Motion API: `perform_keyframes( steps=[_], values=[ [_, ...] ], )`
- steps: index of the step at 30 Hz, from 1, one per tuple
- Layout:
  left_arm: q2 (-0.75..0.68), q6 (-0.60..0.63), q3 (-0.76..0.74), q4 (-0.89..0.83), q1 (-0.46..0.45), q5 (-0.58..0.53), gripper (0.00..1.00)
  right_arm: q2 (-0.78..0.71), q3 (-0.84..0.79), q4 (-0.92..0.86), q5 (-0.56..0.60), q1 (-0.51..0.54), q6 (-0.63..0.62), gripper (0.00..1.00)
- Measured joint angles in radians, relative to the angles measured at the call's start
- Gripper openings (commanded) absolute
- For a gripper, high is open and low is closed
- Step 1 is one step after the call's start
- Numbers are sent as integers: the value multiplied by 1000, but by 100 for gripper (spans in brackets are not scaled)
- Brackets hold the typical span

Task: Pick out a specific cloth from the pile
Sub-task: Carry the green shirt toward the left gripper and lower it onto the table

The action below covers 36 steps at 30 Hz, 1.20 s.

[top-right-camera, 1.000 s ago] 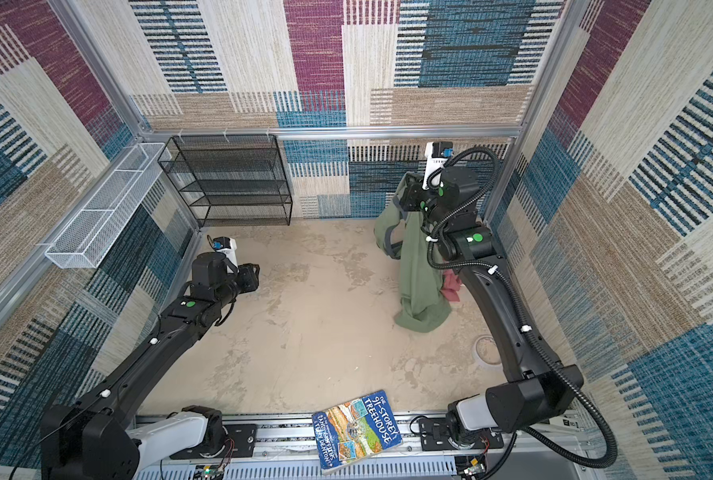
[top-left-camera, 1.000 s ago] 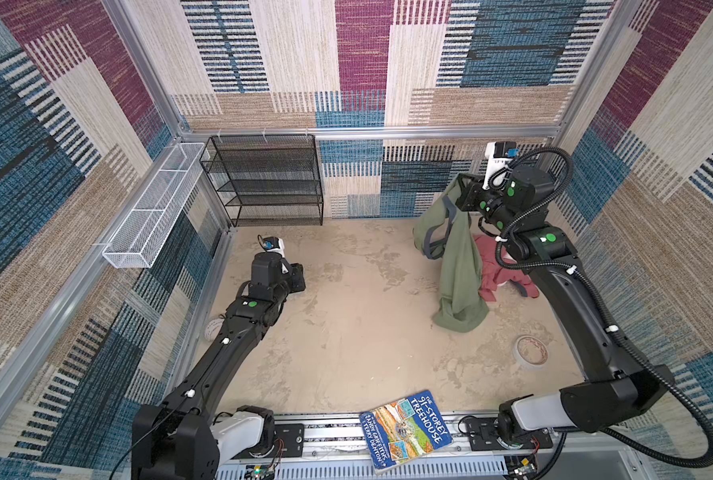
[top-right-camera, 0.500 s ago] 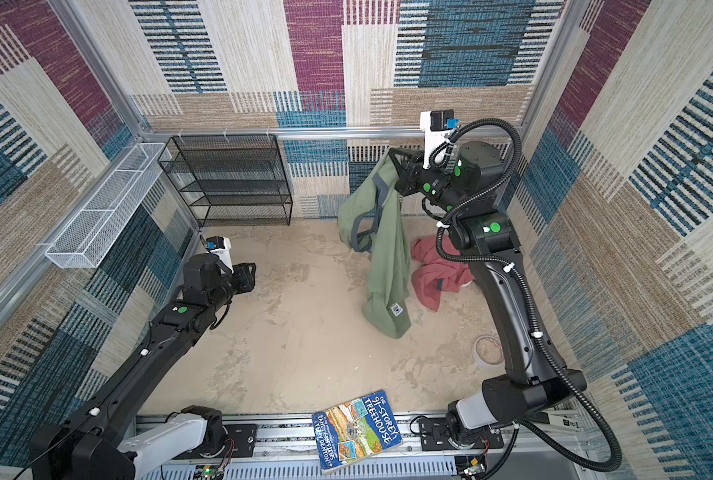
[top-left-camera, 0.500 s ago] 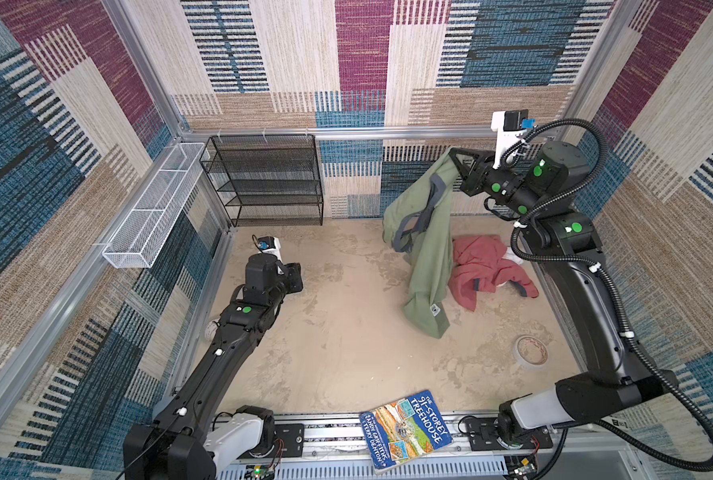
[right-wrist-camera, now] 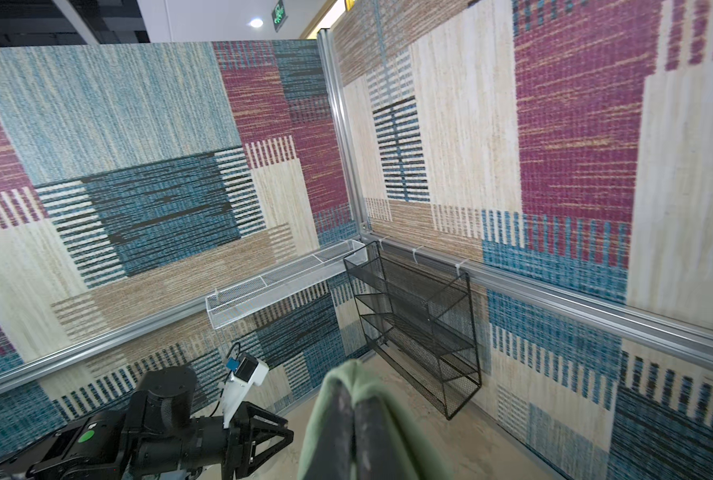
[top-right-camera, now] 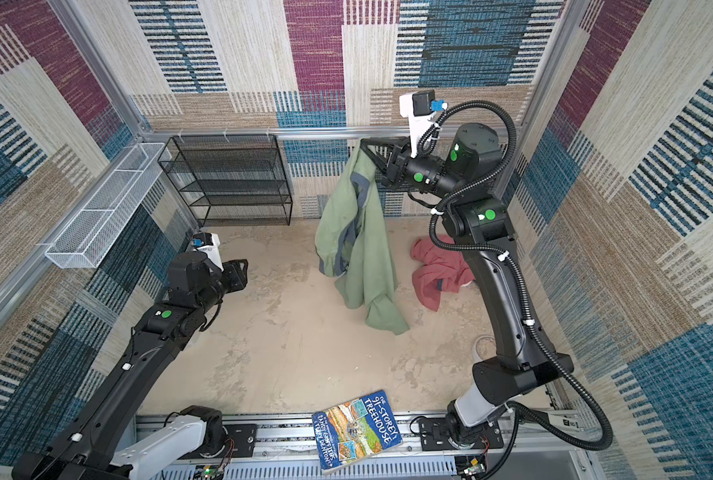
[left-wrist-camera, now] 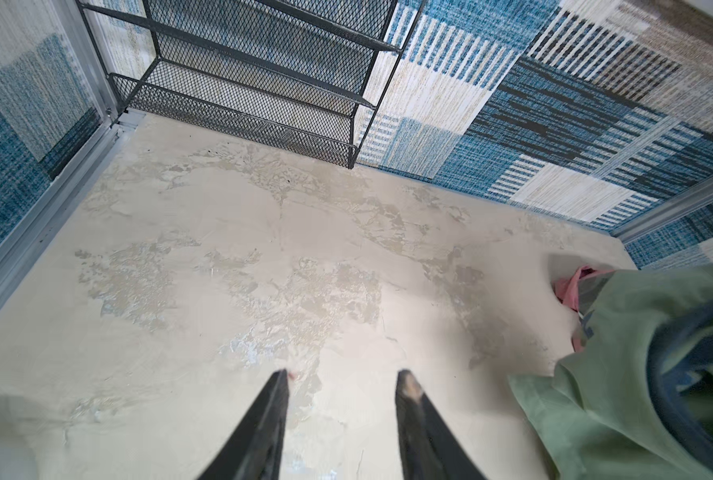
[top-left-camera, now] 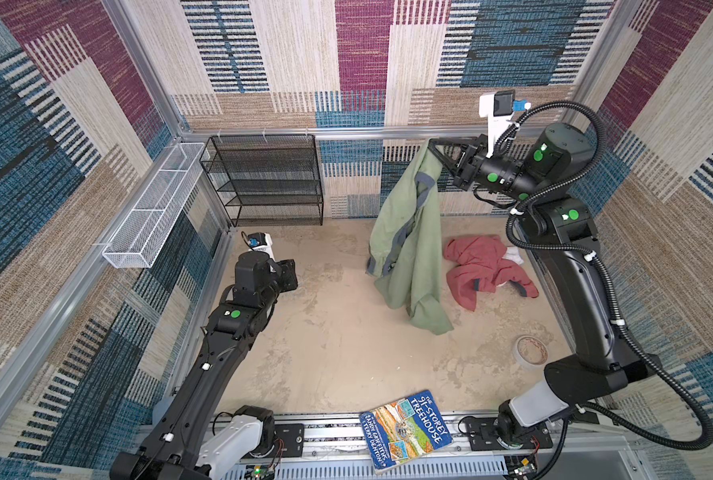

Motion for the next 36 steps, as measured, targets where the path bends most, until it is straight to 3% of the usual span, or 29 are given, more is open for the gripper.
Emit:
perform_keyframes(
  steps=[8,17,26,36],
  values=[
    [-47,-2,27,-79,0,-21,46,151,182,-15,-51,98,7,0],
    [-112,2,95,-191,0,-42,46,379,424,34,-111,181,102,0],
    [-171,10,104,-288,0,-76,46,537,435,74,-116,280,134,0],
    [-174,19,96,-313,0,-97,45,684,375,38,39,359,66,0]
  ],
)
